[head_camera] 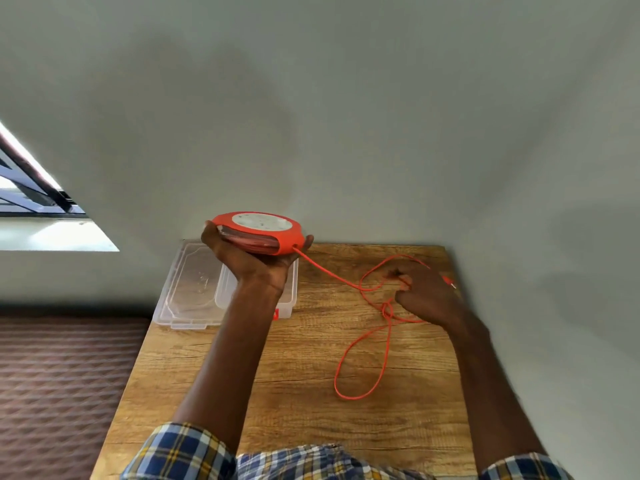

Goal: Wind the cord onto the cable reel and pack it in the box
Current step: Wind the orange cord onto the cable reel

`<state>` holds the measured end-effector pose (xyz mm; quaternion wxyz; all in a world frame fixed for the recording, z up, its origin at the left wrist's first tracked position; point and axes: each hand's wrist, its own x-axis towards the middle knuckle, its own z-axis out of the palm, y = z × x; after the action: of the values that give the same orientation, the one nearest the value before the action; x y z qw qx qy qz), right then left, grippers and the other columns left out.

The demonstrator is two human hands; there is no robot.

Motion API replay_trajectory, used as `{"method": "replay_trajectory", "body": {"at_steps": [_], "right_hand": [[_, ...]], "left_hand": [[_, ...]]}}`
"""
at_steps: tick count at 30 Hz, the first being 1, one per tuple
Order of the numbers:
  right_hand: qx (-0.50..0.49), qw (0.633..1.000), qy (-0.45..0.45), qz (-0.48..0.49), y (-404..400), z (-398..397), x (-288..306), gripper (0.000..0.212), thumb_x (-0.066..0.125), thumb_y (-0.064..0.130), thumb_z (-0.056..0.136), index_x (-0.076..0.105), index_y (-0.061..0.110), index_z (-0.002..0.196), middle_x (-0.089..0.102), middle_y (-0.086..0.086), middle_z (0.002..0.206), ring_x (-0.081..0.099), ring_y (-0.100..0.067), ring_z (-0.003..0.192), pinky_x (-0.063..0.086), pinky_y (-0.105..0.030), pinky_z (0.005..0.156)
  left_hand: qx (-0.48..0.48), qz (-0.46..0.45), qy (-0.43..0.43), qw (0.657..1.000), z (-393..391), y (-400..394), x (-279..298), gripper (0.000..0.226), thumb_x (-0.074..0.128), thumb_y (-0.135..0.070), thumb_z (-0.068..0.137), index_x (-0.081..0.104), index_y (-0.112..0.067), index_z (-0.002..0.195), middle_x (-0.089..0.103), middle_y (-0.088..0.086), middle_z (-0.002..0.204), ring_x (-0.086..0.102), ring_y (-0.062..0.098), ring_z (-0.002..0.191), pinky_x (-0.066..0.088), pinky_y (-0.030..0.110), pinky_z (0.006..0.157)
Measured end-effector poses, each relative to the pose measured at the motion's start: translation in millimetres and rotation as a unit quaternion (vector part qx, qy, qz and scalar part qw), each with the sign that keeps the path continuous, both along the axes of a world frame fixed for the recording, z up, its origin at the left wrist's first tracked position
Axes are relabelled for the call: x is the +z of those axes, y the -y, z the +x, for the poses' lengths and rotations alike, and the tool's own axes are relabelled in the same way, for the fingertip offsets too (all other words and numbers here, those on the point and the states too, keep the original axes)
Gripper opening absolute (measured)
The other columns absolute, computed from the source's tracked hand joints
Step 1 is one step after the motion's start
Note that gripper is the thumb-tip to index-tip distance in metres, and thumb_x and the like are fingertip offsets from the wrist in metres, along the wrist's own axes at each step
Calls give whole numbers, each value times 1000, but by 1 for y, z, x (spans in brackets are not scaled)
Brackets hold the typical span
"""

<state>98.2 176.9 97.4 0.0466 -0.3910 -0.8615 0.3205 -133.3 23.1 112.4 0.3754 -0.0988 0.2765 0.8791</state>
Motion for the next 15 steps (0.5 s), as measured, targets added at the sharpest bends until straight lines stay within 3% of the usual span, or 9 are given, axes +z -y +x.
{"method": "replay_trajectory", "body": {"at_steps": [2, 4, 8, 11, 15], "right_hand": [[6, 999, -53, -7, 7, -9, 13, 57, 61, -3, 78, 68, 26, 126, 68, 9, 125, 61, 5, 93, 40, -8, 78], [-8, 987, -156, 32, 19, -23, 30, 55, 58, 1, 83, 65, 36, 124, 64, 16, 126, 61, 7, 87, 38, -2, 74], [66, 951, -290, 86, 41, -44, 60, 47, 61, -2, 90, 71, 36, 115, 65, 19, 125, 65, -9, 104, 43, -9, 79], [123, 947, -271, 124, 57, -57, 66, 48, 63, -4, 90, 74, 34, 118, 63, 14, 131, 58, -13, 119, 49, -32, 92], [205, 946, -205, 147, 73, -66, 65, 45, 68, 4, 93, 71, 34, 127, 55, 6, 141, 53, -21, 123, 52, -42, 96]], "left_hand": [[-31, -20, -31, 999, 6, 1, -1, 86, 37, -83, 91, 59, -19, 143, 61, 26, 142, 57, 53, 128, 43, 85, 94], [-68, -34, -72, 995, 10, 3, -2, 86, 37, -81, 92, 58, -17, 147, 61, 23, 146, 57, 49, 134, 38, 85, 102], [-145, -16, -154, 977, 8, 11, 2, 81, 39, -72, 97, 55, -13, 151, 64, 19, 143, 58, 42, 135, 45, 64, 112], [-230, 7, -169, 959, 5, 20, 11, 78, 44, -71, 97, 59, -12, 147, 63, 21, 144, 59, 42, 133, 49, 57, 110], [-321, -6, -185, 929, 1, 32, 12, 79, 48, -71, 98, 57, -11, 148, 65, 21, 137, 63, 39, 122, 51, 53, 103]]}}
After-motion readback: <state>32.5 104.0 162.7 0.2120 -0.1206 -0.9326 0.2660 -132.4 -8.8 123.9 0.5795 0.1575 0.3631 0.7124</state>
